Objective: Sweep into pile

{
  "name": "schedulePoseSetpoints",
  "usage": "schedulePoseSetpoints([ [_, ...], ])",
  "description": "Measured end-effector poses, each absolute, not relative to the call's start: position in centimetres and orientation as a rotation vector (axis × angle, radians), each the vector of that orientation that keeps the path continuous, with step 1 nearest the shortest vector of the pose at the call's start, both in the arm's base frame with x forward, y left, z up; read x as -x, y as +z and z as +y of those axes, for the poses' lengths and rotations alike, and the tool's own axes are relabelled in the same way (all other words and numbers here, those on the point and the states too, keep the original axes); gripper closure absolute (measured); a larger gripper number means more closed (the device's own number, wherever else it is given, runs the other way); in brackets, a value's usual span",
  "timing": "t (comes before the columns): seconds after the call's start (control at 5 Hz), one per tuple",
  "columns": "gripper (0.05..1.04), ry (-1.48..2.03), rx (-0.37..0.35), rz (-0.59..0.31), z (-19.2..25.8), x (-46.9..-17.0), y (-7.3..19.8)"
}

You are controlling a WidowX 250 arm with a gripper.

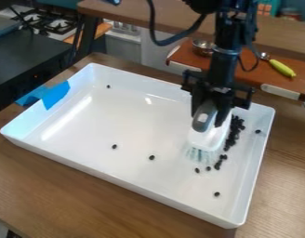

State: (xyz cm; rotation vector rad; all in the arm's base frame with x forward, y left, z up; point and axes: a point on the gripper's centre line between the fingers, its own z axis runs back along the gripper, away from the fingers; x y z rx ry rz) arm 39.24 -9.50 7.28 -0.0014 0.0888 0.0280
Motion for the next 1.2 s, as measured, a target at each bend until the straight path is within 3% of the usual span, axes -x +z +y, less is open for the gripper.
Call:
schedulePoseSetpoints([
  [0.4, 0.591, 0.022, 0.052, 0.115, -10.5, -39.3, 8.1],
  [0.8, 0.591, 0.108, 0.184, 0.028, -1.3, -38.6, 15.3],
  [1.0, 0.591, 0.099, 0.180, -0.014, 3.3, -37.2, 16.2],
  [1.2, 0.591, 0.055, 0.114, -0.036, 7.2, -35.7, 14.0],
])
